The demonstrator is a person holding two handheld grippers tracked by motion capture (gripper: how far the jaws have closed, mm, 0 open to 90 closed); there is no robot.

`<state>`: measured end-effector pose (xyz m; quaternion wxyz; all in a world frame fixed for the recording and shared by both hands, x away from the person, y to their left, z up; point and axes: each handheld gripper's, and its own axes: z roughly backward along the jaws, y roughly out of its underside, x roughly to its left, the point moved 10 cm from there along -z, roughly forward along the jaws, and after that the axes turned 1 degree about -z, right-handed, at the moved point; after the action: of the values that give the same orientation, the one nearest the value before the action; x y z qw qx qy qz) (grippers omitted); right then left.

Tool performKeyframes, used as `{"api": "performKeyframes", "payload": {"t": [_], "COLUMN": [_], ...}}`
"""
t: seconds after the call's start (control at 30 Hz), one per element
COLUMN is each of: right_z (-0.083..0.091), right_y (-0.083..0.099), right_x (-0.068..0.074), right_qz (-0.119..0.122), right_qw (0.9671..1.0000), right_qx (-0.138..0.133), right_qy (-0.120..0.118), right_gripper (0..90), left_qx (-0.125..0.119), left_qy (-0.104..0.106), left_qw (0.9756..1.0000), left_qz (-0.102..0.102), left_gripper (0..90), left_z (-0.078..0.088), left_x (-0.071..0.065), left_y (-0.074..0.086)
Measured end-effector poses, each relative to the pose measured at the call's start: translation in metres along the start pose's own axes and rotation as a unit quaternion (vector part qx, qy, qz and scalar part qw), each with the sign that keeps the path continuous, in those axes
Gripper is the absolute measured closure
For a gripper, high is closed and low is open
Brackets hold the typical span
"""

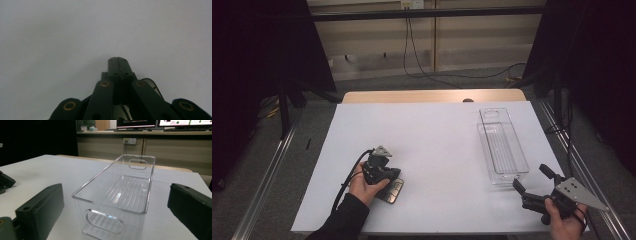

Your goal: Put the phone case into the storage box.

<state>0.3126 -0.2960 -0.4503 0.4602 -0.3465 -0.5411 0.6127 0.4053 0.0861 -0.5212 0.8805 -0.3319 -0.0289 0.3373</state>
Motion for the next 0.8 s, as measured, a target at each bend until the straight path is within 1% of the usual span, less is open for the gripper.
{"api": "performKeyframes", "payload": {"t": [0.1, 0.3, 0.37, 0.43, 0.6, 0.63, 0.67, 0.8], "right_z": [0.001, 0.0, 0.001, 0.001, 0.001, 0.001, 0.001, 0.001], "right_y": [-0.001, 0.0, 0.0, 0.0, 0.0, 0.0, 0.0, 0.0], "right_x": [0.0, 0.0, 0.0, 0.0, -0.001, -0.001, 0.0, -0.001], "right_qz": [0.002, 0.001, 0.0, 0.0, -0.001, 0.0, 0.002, 0.001], "right_qw": [1.0, 1.0, 1.0, 1.0, 1.0, 1.0, 1.0, 1.0], "right_qx": [-0.001, 0.0, -0.001, -0.001, -0.001, -0.001, -0.001, -0.001], "right_qy": [0.001, 0.0, 0.0, 0.0, 0.001, 0.0, 0.001, 0.001], "right_gripper": [0.0, 0.0, 0.0, 0.0, 0.0, 0.0, 0.0, 0.0], "left_qx": [0.0, -0.003, -0.001, -0.001, 0.0, -0.001, -0.005, -0.007], "left_qy": [0.006, 0.009, 0.01, 0.008, 0.012, 0.012, 0.013, 0.013], "left_qw": [1.0, 0.9999, 1.0, 1.0, 0.9999, 0.9998, 0.9998, 0.9997], "left_qz": [0.001, 0.004, -0.002, -0.002, -0.008, -0.015, -0.014, -0.017], "left_gripper": [90.0, 90.0, 90.0, 90.0, 90.0, 90.0, 90.0, 90.0], "left_z": [0.001, 0.002, 0.003, 0.003, 0.005, 0.006, 0.007, 0.007], "left_x": [-0.002, -0.004, -0.005, -0.005, -0.009, -0.009, -0.01, -0.011], "left_y": [0.002, 0.003, 0.005, 0.005, 0.008, 0.009, 0.01, 0.011]}}
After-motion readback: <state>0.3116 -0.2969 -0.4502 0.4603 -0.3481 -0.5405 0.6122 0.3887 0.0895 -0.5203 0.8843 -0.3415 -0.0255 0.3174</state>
